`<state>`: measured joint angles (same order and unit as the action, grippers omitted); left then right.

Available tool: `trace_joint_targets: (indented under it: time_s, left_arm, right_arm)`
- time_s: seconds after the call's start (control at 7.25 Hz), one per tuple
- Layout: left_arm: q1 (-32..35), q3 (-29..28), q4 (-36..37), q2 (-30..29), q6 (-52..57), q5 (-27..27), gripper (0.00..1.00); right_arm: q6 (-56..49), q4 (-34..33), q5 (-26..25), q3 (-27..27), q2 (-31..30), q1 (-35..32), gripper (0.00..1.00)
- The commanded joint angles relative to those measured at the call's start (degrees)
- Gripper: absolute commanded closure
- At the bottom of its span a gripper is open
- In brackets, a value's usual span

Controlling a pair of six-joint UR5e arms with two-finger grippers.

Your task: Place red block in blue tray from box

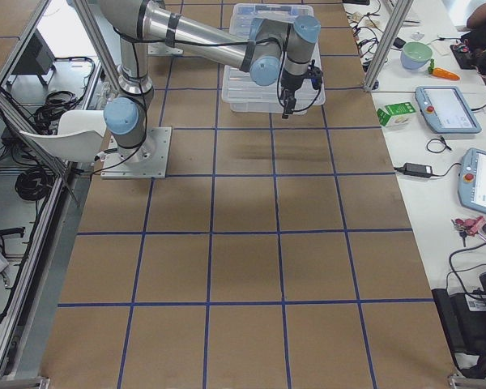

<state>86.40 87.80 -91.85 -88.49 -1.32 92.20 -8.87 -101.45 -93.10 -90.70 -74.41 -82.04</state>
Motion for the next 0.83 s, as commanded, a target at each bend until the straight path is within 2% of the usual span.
trace_joint_targets:
  time_s: [0.0,0.69]
  left_arm:
    - [0.0,0.0,0.0,0.0,0.0,0.0,0.00]
    - [0.0,0.0,0.0,0.1,0.0,-0.1,0.00]
  right_arm:
    - [-3.3,0.2,-1.3,0.0,0.0,2.1,0.00]
    - [-9.0,0.1,-1.5,0.0,0.0,6.1,0.00]
